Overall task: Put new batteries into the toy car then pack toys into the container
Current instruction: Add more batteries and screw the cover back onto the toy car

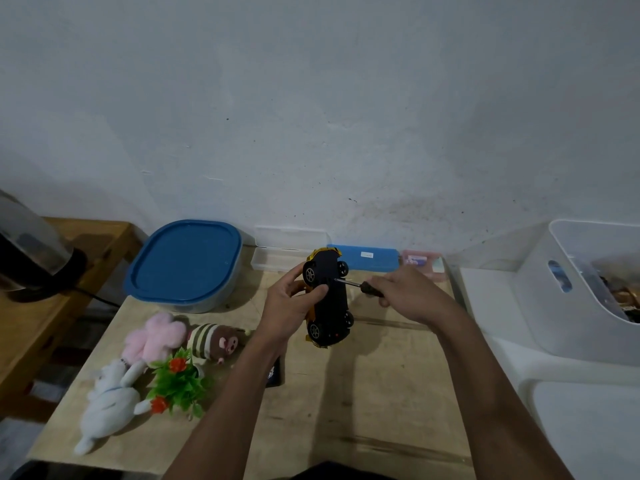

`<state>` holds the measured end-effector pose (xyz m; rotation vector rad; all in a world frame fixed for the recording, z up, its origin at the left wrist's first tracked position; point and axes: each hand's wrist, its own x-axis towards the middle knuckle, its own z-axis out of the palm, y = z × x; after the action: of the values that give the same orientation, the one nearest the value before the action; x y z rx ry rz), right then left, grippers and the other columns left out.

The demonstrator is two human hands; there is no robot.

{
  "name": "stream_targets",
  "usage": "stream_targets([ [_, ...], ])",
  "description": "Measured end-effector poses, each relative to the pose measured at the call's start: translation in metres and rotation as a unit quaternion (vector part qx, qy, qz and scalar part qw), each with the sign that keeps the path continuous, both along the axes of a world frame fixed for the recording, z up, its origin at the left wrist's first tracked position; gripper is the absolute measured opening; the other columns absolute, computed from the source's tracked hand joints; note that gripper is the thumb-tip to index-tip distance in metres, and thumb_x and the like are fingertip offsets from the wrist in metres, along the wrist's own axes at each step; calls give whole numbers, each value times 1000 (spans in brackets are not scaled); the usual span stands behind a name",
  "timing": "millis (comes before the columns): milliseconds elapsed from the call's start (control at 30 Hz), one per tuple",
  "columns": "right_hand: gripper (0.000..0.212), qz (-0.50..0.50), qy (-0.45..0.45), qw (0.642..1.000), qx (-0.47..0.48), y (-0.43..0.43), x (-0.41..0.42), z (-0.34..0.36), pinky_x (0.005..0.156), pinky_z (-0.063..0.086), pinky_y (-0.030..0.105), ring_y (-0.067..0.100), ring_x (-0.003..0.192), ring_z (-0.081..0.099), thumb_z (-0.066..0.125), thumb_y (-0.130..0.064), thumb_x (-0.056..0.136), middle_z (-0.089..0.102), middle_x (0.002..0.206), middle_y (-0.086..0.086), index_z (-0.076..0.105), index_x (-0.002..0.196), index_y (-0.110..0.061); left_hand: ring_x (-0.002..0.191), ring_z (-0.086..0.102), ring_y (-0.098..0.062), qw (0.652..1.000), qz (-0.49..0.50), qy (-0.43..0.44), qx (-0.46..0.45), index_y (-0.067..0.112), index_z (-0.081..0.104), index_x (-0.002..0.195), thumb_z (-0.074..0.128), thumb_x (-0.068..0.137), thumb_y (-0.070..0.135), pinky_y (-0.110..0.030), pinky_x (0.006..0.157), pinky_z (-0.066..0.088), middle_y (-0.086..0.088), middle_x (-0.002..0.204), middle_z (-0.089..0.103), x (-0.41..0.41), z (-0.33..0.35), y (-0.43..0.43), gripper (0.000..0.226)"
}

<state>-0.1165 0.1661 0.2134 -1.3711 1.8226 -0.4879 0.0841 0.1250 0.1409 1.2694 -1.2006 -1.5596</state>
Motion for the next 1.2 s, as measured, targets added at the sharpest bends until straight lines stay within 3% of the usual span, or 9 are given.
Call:
stream_targets([
  [133,23,4,-1,1000,24,3,1,-1,64,40,27,7,84,55,67,-43,87,59,93,-6,55,92,-24,110,68,-25,1000,-3,2,-4,37,62,128,74,86,10,-53,93,56,-3,110,75,1,3,0,51],
  [233,19,3,22,1000,-12,1,-1,-4,74,45,32,17,89,60,71,-40,85,65,96,3,60,85,-24,107,69,-25,1000,-3,2,-9,36,62,128,73,87,9,-52,90,58,-6,108,75,1,4,0,50],
  [367,39,7,29,1000,-8,-1,0,-6,67,42,31,18,71,59,54,-45,95,69,85,14,73,85,-12,106,70,-24,1000,-2,1,-6,34,61,131,73,87,9,-51,90,58,-5,108,75,3,3,-1,52],
  [500,36,-2,18,1000,10,0,1,-9,61,38,27,7,76,53,58,-50,91,59,87,-7,62,105,-17,108,69,-25,1000,-1,5,-4,38,61,124,73,87,8,-48,90,58,-5,110,74,2,5,1,49],
  [633,31,-1,35,999,-19,0,-3,-12,70,47,30,9,86,58,72,-47,82,63,95,-4,58,94,-22,108,68,-26,1000,0,5,-5,43,62,115,72,87,6,-47,90,58,-6,109,73,1,5,2,48],
  [800,47,-17,40,998,-39,-4,-3,-11,61,37,29,18,64,55,51,-45,97,66,77,16,66,81,-3,112,66,-27,1000,1,-1,-8,48,64,109,74,86,6,-52,95,55,-3,106,75,0,5,4,49],
  [967,34,-9,20,1000,8,4,2,-8,59,37,25,3,80,52,69,-48,84,54,91,-11,54,99,-21,110,67,-26,1000,5,1,-7,43,64,118,74,86,8,-52,93,56,-4,108,75,0,5,3,48],
  [1100,24,-4,57,997,-48,1,1,-13,73,48,32,10,82,58,70,-42,85,63,92,-4,61,91,-21,108,68,-25,1000,6,3,-6,41,62,121,73,87,8,-50,91,58,-5,108,74,0,5,3,48],
  [1200,31,12,68,997,-44,1,4,-13,67,45,32,20,72,61,54,-46,94,64,74,2,64,74,-25,109,68,-27,1000,5,3,-10,46,63,115,73,87,9,-50,90,58,-6,109,74,2,5,2,48],
])
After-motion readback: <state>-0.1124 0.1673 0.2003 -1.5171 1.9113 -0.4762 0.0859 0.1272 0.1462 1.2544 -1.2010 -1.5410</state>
